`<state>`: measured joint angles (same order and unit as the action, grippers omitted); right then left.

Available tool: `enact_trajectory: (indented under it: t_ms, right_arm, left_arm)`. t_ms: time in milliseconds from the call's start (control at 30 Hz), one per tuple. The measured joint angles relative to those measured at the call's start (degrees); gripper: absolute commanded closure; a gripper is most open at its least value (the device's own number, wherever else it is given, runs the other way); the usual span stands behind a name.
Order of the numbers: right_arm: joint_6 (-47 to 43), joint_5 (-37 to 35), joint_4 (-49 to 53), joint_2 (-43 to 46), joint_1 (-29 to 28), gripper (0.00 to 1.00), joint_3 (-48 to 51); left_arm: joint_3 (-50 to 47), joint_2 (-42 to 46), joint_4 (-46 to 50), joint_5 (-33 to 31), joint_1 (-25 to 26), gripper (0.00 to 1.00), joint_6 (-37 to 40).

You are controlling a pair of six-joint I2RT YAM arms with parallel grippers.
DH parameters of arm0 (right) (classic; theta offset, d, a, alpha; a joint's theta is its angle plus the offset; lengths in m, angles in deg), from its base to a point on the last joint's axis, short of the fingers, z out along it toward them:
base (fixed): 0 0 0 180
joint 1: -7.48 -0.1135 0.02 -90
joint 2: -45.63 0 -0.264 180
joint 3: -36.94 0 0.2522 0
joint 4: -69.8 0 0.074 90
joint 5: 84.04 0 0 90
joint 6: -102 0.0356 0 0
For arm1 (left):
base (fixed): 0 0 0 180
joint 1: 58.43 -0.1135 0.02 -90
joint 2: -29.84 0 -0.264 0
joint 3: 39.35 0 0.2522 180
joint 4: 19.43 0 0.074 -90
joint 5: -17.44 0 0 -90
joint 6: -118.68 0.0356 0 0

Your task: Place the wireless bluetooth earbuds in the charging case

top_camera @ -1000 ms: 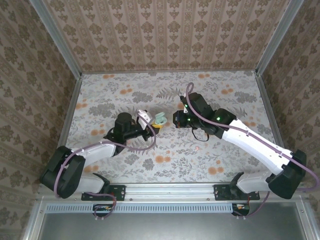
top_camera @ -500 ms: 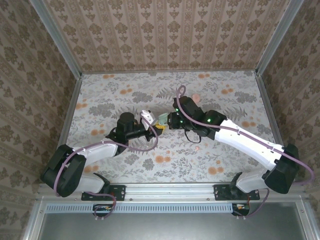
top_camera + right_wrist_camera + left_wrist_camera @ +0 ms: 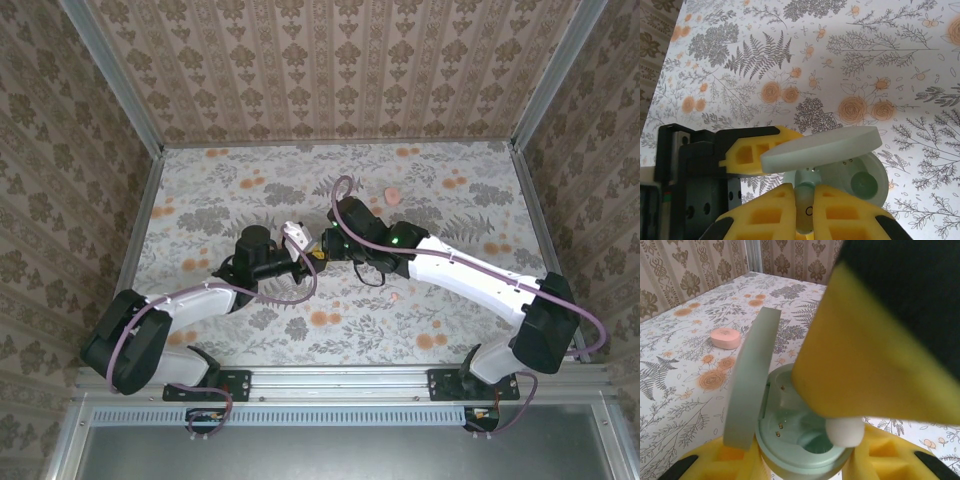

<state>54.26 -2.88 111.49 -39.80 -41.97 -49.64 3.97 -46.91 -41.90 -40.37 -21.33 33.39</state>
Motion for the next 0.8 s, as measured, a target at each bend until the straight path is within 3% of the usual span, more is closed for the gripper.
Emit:
enact_trajectory:
  t_ms: [533, 800]
  right_arm:
    - [0.0, -1.6, -0.8, -1.1, 0.0, 0.88, 0.0]
    - [-0.2, -1.8, -1.0, -1.8, -0.3, 0.79, 0.0]
  left_arm:
    - [0.0, 0.4, 0.2, 0.0, 0.4, 0.88, 0.0]
    - [0.0, 0.4, 0.9, -0.1, 0.4, 0.88, 0.0]
